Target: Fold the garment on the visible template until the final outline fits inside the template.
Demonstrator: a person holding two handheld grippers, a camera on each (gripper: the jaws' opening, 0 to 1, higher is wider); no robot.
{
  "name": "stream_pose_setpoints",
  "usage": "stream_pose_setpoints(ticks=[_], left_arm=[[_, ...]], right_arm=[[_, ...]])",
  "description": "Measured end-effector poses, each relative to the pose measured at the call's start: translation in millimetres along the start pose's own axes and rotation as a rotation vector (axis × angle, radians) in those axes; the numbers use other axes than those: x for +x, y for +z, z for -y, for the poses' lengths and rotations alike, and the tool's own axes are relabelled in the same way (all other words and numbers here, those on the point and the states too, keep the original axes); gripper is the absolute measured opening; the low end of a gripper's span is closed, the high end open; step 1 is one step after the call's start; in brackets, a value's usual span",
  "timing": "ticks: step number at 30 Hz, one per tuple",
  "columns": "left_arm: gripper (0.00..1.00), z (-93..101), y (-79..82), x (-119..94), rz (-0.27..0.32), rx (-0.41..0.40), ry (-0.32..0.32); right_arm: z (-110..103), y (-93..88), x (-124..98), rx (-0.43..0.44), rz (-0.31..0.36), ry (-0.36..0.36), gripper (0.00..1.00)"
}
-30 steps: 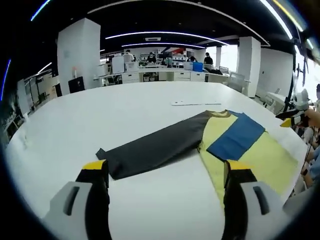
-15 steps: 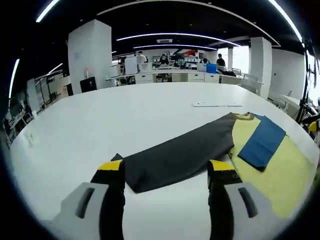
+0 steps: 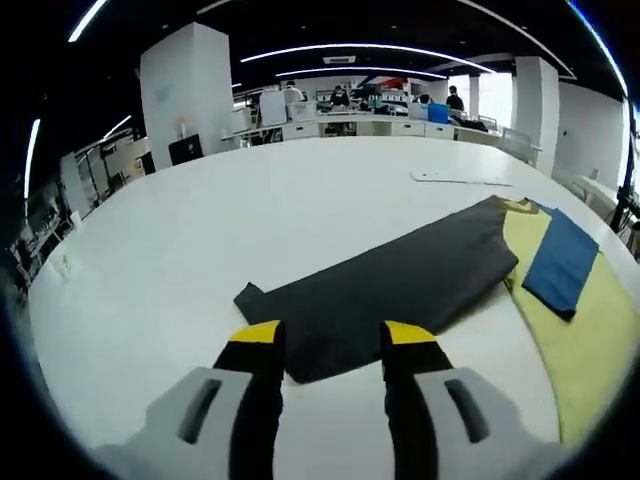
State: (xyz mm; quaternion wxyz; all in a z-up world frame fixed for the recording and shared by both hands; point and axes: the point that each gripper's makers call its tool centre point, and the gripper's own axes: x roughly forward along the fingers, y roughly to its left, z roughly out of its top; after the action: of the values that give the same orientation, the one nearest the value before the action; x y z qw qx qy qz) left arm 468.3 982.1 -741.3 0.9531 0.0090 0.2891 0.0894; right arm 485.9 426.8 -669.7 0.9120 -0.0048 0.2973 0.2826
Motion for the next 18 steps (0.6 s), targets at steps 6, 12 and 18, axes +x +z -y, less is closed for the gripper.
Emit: stream_pose_setpoints(ticks=[6, 12, 18], left_arm=[[0.24, -10.4, -11.9, 7.6, -0.058, 0.003, 0.042], [0.2, -12.7, -16.3, 10.5, -0.069, 0.008, 0.051], [0.11, -20.2, -17.4, 13.6, -0.067, -0.048, 0.065]], right_arm=[[1.3, -4.1, 0.1, 0.015, -0.01, -0.011, 0.83], [3.6, -9.8, -0.7, 0.023, -0.028, -0.021, 0.79], [3.8, -10.5, -3.4, 0.021, -0.036, -0.02, 0.79]])
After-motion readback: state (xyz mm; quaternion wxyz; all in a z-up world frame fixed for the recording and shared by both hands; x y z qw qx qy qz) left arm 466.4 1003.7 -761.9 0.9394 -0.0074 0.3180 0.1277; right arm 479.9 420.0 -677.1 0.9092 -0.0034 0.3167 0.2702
